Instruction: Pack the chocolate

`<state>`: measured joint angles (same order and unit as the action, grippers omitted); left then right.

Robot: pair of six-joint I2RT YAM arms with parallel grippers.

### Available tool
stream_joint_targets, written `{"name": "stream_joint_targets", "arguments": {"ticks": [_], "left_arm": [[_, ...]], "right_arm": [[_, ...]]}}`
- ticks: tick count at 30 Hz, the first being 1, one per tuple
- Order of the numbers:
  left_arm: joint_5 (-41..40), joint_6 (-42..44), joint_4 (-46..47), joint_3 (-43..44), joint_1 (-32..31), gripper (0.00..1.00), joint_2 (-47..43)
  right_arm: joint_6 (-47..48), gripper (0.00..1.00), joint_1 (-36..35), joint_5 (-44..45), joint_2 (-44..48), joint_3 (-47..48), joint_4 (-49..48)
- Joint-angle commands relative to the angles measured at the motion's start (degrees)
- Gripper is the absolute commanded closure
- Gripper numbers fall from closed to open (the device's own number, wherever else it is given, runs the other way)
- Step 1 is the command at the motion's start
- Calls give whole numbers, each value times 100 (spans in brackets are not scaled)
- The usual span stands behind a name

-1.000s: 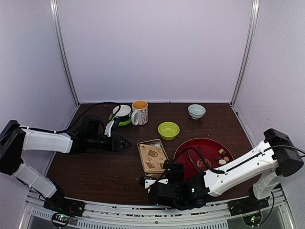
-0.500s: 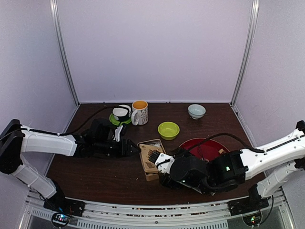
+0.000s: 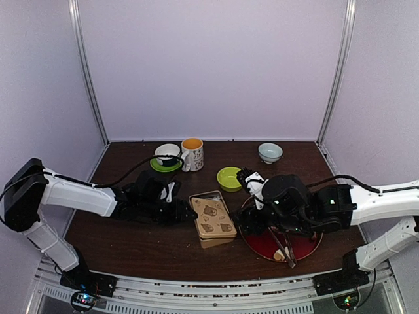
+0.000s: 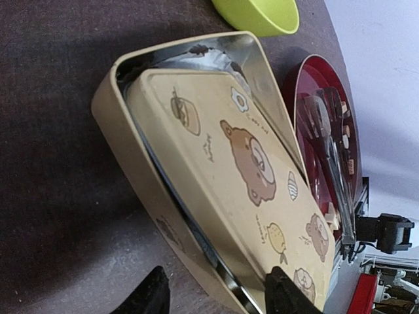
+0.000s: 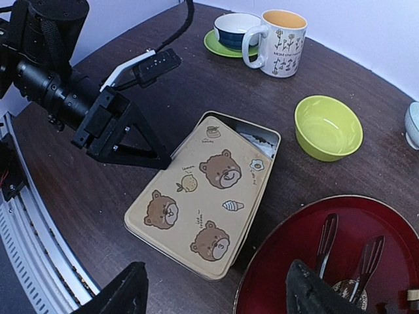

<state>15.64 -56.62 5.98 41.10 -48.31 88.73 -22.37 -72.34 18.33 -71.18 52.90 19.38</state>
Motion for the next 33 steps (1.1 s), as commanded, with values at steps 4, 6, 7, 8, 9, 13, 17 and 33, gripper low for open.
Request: {"name": "stream_joint_targets", "arguments": {"ticks": [4,6,7,8,9,13,17,33], "left_arm": [[18,-192,360,155,-90,59,234],[63,-252,464,104,-86,64,241],[77,-259,493,93,-90,66,246],[94,-269,498,92,-90,68,242],[115,-270,487,91,-90,70,235],[112,-300,494,5,-97,78,168],[6,-364,510,-191,-132,81,-47],[-48,-459,746,-530,-205,83,-190]], "right_arm": [[-660,28,238,-364,-251,28,152],[-791,28,324,-563,-364,21,159],[-868,29,387,-711,-443,36,169],[-955,29,465,-848,-514,54,183],[-1052,30,538,-1022,-593,61,184],[-1433,30,803,-1700,-809,-4,45],[-1758,32,925,-2145,-903,-147,-223],[-2730,45,1247,-3017,-1585,-510,-1346]]}}
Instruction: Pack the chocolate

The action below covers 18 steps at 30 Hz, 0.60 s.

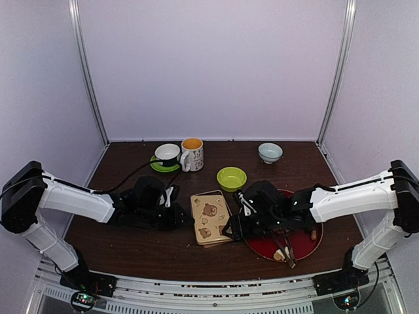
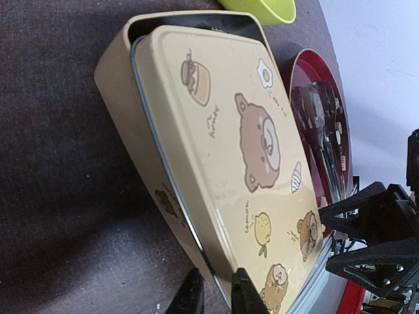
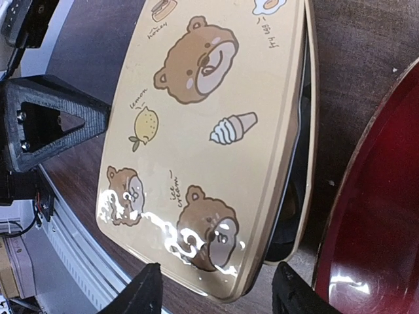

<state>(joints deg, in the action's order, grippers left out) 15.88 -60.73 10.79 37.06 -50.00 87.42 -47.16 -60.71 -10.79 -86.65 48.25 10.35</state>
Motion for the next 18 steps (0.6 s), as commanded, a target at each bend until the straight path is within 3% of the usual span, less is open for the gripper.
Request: {"name": "stream_joint_targets", "arguments": {"ticks": [1,15,18], "left_arm": [[-61,-54,306,-127,-36,83,-42],[-134,-57,323,-158,-79,83,-102],[-257,-28,507,-247,-131,75,-255]], "right_arm": [[-269,47,116,-108,-53,-45,-486],[-7,51,587,-121,-508,353,-262],[-2,52,594,-239,-573,366,-324]]}}
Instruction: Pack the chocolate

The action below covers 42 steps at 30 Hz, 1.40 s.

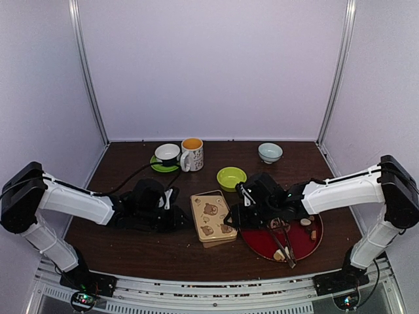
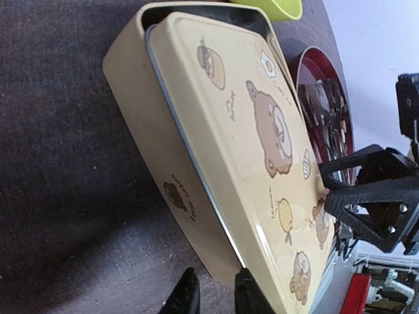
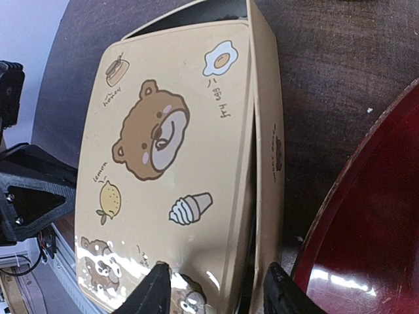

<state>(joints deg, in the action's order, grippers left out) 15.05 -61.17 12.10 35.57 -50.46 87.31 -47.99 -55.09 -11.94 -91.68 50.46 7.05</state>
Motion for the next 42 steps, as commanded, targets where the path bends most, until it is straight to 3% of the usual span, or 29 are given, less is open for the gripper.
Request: {"name": "stream_joint_targets", "arguments": {"ticks": [1,10,13,22,34,42], "left_arm": [[-253,41,414,-112,-132,72,-328],[-520,-26,314,-104,-209,52,-469],[-389,-27,399,2,-226,51,-262],[-123,-74,614,143,-223,56,164],[-5,-213,809,7,-228,82,191],[-139,-191,720,-222,-228,84,-39]], "right_arm": [[79,53,31,-155,-70,133,-23],[71,58,31,-347,-88,43,-191],[100,58,25,-388,-105,47,-210],[210,59,5,-326,-18,172,-15],[432,56,-95,-83,59,383,465],[582,55,-93,52,-16,673,701]]}}
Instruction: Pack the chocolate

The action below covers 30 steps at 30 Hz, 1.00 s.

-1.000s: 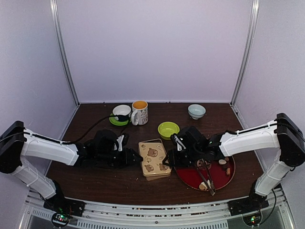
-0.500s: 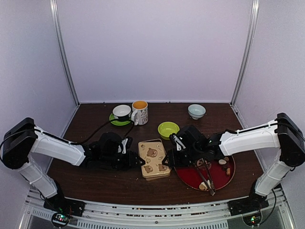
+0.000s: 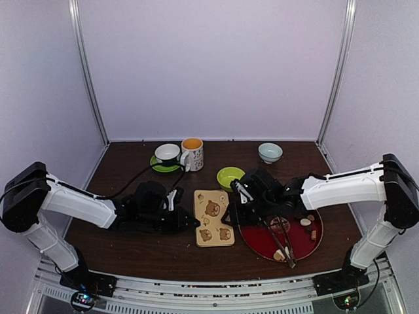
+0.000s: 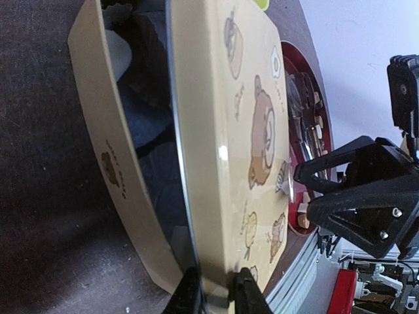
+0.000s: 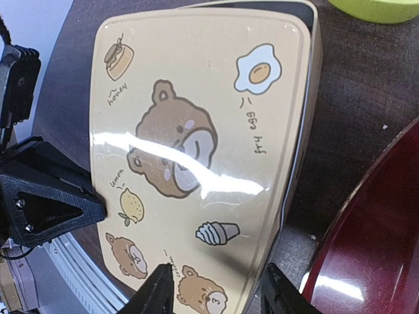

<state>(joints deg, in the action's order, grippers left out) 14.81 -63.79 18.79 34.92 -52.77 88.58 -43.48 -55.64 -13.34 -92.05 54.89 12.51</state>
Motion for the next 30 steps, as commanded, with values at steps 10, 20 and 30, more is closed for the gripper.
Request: {"name": "stream_joint_targets", "arguments": {"ticks": [10,20,30], "left_arm": [[-190,4,275,-236,2,84,-114],[-276,39,232,-155,77,85,-202],[-355,438,-397,223,285,84,-213]], "right_arm": [[197,47,40,414,-278,456,266],[347,52,172,354,-662,647,239],[468,57,370,271,-776,808,132]]}}
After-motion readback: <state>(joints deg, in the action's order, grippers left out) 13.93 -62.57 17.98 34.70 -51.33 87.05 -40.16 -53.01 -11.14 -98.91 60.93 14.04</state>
